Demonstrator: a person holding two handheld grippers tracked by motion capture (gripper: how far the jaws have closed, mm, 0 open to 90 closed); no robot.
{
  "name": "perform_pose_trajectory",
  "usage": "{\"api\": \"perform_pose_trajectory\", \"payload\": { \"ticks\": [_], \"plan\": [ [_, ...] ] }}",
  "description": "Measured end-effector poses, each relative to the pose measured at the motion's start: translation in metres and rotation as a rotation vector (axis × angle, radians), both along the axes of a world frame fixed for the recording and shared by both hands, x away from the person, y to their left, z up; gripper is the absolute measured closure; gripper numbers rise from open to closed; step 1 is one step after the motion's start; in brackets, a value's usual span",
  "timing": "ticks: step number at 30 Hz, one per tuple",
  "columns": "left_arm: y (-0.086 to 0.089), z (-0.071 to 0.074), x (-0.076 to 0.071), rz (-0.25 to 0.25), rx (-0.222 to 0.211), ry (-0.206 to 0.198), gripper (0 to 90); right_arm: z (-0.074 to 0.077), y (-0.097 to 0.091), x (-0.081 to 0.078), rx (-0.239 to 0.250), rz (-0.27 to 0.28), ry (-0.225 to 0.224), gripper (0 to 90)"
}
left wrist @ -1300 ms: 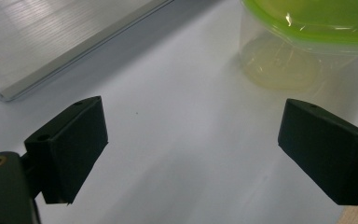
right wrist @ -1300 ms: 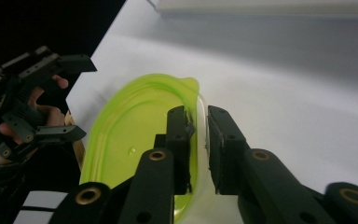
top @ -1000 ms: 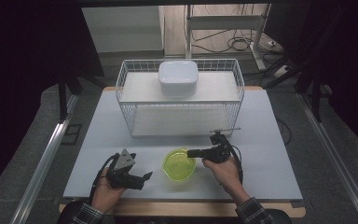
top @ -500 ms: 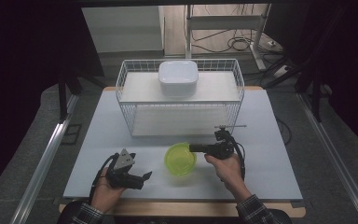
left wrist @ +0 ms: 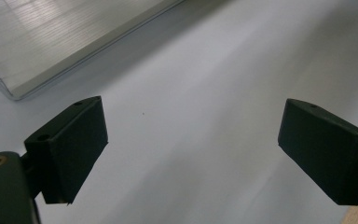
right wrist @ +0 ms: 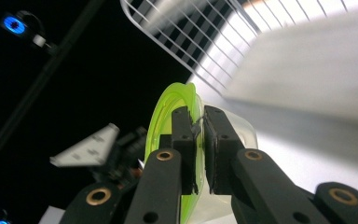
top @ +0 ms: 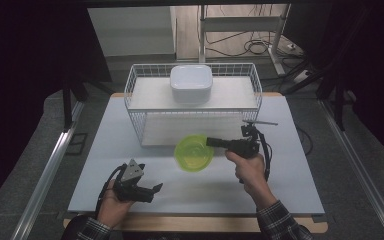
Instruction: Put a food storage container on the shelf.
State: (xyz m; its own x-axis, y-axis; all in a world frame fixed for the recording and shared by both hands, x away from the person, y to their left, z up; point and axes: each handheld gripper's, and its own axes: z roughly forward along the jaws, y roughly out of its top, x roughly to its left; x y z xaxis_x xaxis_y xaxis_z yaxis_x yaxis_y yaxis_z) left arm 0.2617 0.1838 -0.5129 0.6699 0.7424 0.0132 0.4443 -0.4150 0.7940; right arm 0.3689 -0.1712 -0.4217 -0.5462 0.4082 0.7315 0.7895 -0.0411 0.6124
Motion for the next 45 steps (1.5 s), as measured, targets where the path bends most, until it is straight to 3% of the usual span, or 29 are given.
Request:
{"api": "perform_pose_trajectory", "payload": {
  "ticks": [1, 2, 3, 4, 8, 9, 10, 11, 13, 14, 16, 19, 23, 27, 28, 33, 41, 42, 43, 44, 45],
  "plan": [
    [0.001, 0.000, 0.000, 0.001, -0.002, 0.000, 7.7, 0.016, 0.000, 0.002, 0.026, -0.006, -0.018, 83.7],
    [0.001, 0.000, 0.000, 0.001, -0.002, 0.000, 7.6, 0.016, 0.000, 0.002, 0.026, -0.006, -0.018, 83.7],
    [0.002, 0.000, 0.000, -0.001, 0.002, -0.001, 7.6, 0.033, -0.001, 0.003, 0.042, -0.007, -0.044, 83.7],
    [0.002, 0.000, 0.000, -0.001, 0.002, -0.001, 7.7, 0.033, -0.001, 0.003, 0.042, -0.007, -0.044, 83.7],
    [0.002, 0.000, 0.001, -0.003, 0.000, -0.003, 7.7, 0.068, 0.001, 0.008, 0.078, -0.019, -0.067, 83.7],
    [0.002, 0.000, 0.001, -0.003, 0.000, -0.002, 7.7, 0.084, 0.002, 0.011, 0.092, -0.022, -0.078, 83.7],
    [0.001, 0.000, 0.000, -0.001, -0.007, -0.001, 7.7, 0.084, 0.002, 0.011, 0.092, -0.022, -0.078, 83.7],
    [0.001, 0.000, 0.000, -0.001, -0.009, 0.000, 7.7, 0.102, 0.003, 0.016, 0.105, -0.031, -0.091, 83.7],
    [0.001, 0.001, 0.000, -0.005, -0.003, 0.000, 7.7, 0.108, 0.004, 0.017, 0.109, -0.034, -0.095, 83.7],
    [0.001, 0.001, 0.000, -0.008, -0.001, 0.001, 7.7, 0.125, 0.006, 0.022, 0.124, -0.043, -0.108, 83.6],
    [0.001, 0.001, 0.000, -0.007, -0.007, 0.003, 7.7, 0.131, 0.006, 0.024, 0.126, -0.048, -0.115, 83.6],
    [0.001, 0.000, 0.000, -0.009, -0.009, 0.005, 7.7, 0.155, 0.009, 0.034, 0.127, -0.079, -0.137, 83.6],
    [0.000, 0.000, 0.000, -0.010, -0.014, 0.005, 7.7, 0.174, 0.013, 0.055, 0.131, -0.137, -0.144, 83.6],
    [0.000, -0.001, 0.000, -0.014, -0.013, 0.010, 7.7, 0.174, 0.019, 0.087, 0.139, -0.222, -0.115, 83.5],
    [0.000, -0.001, 0.000, -0.014, -0.013, 0.010, 7.7, 0.174, 0.019, 0.087, 0.139, -0.222, -0.115, 83.5],
    [0.000, -0.001, 0.001, -0.019, -0.016, 0.014, 7.7, 0.153, 0.028, 0.115, 0.186, -0.291, -0.037, 83.5],
    [0.000, -0.001, 0.001, -0.025, -0.015, 0.014, 7.7, 0.140, 0.037, 0.124, 0.200, -0.340, -0.016, 82.9],
    [0.000, -0.001, 0.001, -0.025, -0.015, 0.014, 7.7, 0.141, 0.038, 0.124, 0.188, -0.349, -0.014, 82.2],
    [0.000, -0.001, 0.001, -0.026, -0.013, 0.015, 7.7, 0.142, 0.039, 0.124, 0.141, -0.374, -0.036, 80.7],
    [0.000, -0.001, 0.001, -0.026, -0.013, 0.015, 7.7, 0.142, 0.039, 0.124, 0.141, -0.374, -0.036, 80.7],
    [0.000, -0.001, 0.000, -0.029, -0.010, 0.014, 7.7, 0.142, 0.041, 0.124, 0.111, -0.386, -0.050, 79.3]
  ]
}}
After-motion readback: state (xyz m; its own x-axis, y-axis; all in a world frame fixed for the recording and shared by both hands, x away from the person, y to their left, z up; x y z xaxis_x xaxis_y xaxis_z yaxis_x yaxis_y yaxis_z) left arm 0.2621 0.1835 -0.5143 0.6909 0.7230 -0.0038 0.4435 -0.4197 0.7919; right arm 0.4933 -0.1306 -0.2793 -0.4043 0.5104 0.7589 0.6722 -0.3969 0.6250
